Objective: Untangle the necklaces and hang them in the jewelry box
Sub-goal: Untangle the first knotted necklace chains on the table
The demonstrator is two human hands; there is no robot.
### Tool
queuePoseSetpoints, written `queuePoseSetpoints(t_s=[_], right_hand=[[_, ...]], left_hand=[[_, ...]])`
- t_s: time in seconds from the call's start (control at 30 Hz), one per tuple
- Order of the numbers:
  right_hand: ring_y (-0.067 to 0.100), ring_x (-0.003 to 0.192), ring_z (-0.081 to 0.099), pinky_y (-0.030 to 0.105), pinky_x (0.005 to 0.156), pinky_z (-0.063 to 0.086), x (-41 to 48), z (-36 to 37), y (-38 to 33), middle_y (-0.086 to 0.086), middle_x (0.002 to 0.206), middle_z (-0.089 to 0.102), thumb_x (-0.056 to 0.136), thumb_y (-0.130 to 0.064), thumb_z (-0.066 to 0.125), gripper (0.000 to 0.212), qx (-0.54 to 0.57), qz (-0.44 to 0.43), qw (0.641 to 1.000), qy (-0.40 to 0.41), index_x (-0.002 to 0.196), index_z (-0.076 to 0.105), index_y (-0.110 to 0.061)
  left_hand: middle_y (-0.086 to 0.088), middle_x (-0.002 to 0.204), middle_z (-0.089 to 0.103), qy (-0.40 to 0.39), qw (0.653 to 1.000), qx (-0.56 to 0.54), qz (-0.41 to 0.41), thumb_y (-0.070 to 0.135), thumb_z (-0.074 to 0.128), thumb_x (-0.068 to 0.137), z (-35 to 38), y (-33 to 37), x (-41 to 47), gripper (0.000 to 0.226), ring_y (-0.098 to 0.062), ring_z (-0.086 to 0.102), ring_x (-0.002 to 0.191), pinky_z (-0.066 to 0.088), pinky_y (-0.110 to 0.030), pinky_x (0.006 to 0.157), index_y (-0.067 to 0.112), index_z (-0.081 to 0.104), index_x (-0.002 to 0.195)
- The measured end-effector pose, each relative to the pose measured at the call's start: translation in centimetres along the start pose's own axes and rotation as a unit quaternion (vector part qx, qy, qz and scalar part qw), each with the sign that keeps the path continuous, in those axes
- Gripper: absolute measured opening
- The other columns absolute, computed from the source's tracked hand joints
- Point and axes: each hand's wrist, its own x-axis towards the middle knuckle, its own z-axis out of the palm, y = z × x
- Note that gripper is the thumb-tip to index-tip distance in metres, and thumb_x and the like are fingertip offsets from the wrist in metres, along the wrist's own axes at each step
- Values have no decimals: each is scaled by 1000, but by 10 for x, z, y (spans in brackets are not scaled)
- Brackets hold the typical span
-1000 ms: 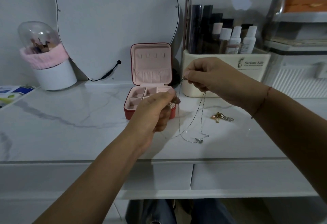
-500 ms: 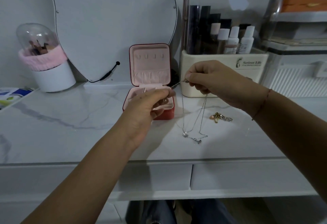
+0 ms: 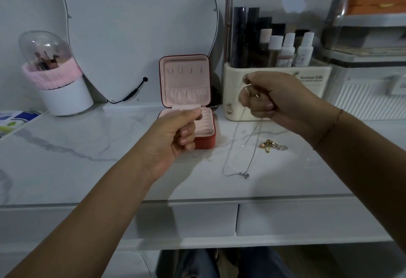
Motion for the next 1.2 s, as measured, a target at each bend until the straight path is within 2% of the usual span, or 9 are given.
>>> queuePoseSetpoints(t_s=[0.07,0.17,0.37,0.53,0.67,0.83,0.97,1.03,1.2], right_hand=[[7,36,27,19,37,20,1,-8,-2,6,56,56,99,-14,35,24,-50,-13,998,28,77,45,-9],[10,39,29,25,42,20,0,-13,-5,8,58,53,99,-13,37,20,-109,-23,993,50,83,47,-10],[11,49,42,23,47,35,-3,-16,-1,8,69,60,100,-15,39,18,-203,-16,978,52,89,53,-11],[11,72,52,24,70,48,-1,-18,10,5,83,59,99,-13,44,19,-229,3,973,40,85,57,-10],[10,78,51,24,81,45,-2,-21,17,0,82,56,97,-11,46,17,-229,7,973,24,84,57,-11],[10,83,49,26,85,41,-3,-24,21,-1,84,56,95,-15,50,14,-254,10,966,35,87,61,-11],[16,87,49,33,92,44,-4,-21,27,5,88,56,94,-16,52,14,-273,16,962,27,86,62,-11],[16,87,50,34,91,46,-4,-18,30,4,89,58,94,-17,53,15,-271,20,962,21,85,63,-12],[11,82,56,21,78,48,-8,-17,42,-2,87,62,91,-17,60,9,-291,19,957,10,94,66,-10]], left_hand=[[6,52,31,4,1000,10,-1,23,56,87,-8,0,0,13,-7,27,45,29,-21,47,10,56,90],[5,52,32,1,1000,10,2,23,56,85,-14,1,-2,12,-7,28,45,31,-21,47,12,56,79],[4,57,34,-10,1000,14,3,27,61,79,-22,-1,-4,15,-9,28,46,31,-21,46,18,62,66],[4,56,34,-8,1000,-18,3,26,58,79,-28,0,-9,13,-7,25,43,20,-18,39,13,60,76],[5,56,32,-10,1000,-25,-6,26,54,82,-34,2,-12,15,-5,21,41,10,-20,39,13,60,84],[6,56,32,2,999,-37,-20,25,53,81,-45,7,-15,16,-4,21,38,8,-19,38,17,65,74],[6,54,33,16,999,-19,-36,24,53,80,-55,8,-19,14,-3,22,37,9,-18,37,14,62,79],[6,55,34,20,999,9,-38,25,54,79,-59,6,-21,14,-4,21,38,10,-18,36,13,60,82],[5,55,35,73,993,90,-23,21,50,88,-73,1,-23,17,-5,20,39,12,-19,38,12,64,83]])
